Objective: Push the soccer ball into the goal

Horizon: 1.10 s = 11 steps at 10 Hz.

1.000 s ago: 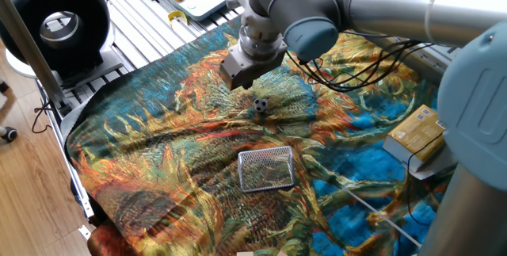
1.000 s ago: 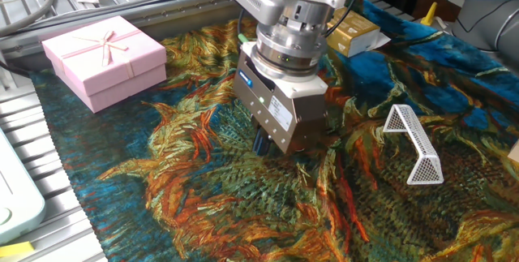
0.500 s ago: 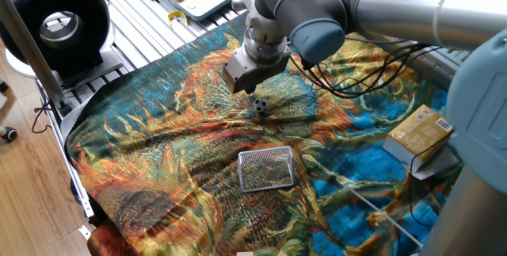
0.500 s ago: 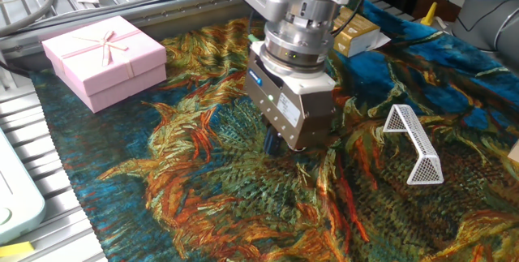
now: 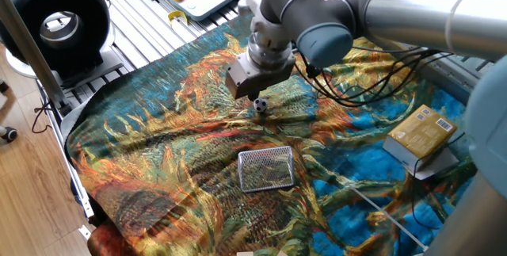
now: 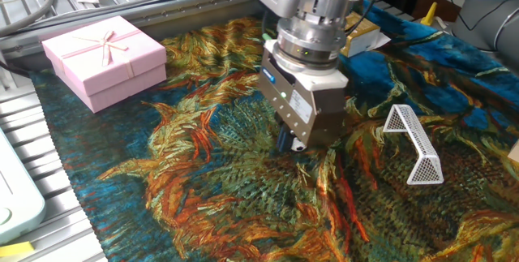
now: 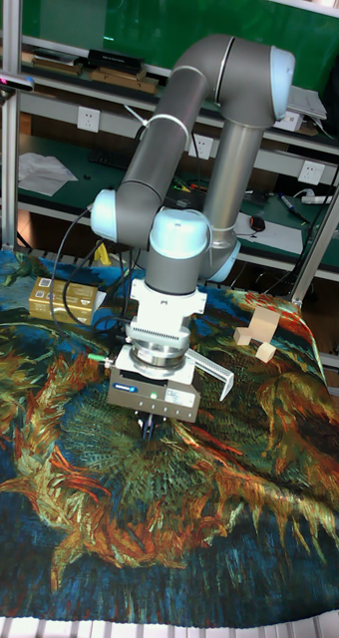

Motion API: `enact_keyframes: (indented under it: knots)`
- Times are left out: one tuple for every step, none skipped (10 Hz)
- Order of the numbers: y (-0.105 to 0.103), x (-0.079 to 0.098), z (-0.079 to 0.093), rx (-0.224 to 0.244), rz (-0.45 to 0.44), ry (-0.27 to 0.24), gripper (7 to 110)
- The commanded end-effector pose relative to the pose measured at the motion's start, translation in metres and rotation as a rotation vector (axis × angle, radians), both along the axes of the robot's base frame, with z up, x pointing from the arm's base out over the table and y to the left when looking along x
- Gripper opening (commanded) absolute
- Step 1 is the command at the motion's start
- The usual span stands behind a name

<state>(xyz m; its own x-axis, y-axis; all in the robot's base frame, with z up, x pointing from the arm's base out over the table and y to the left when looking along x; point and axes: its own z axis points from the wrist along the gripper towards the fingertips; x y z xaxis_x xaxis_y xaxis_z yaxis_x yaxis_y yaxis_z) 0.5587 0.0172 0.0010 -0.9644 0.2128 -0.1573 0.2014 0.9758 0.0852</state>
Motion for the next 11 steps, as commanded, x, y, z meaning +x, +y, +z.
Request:
enact_keyframes:
  knots:
    - [0.009,-0.01,0.002,0.024,-0.049,0.005,7]
    - [0.009,-0.012,0.0,0.022,-0.056,0.005,7]
    - [0.01,-0.015,-0.001,0.028,-0.065,0.006,7]
    - [0.011,-0.017,-0.003,0.035,-0.077,0.006,7]
    - [0.011,-0.02,-0.006,0.029,-0.087,-0.001,7]
    - [0.008,-0.02,-0.008,0.007,-0.09,-0.01,7]
    - [-0.011,-0.014,-0.008,-0.068,-0.047,-0.027,7]
    - [-0.027,-0.008,-0.007,-0.124,-0.009,-0.042,7]
    - [-0.035,-0.005,-0.005,-0.153,0.018,-0.048,7]
    - [-0.04,-0.005,-0.003,-0.172,0.03,-0.047,7]
    - [-0.042,-0.007,-0.002,-0.18,0.053,-0.046,7]
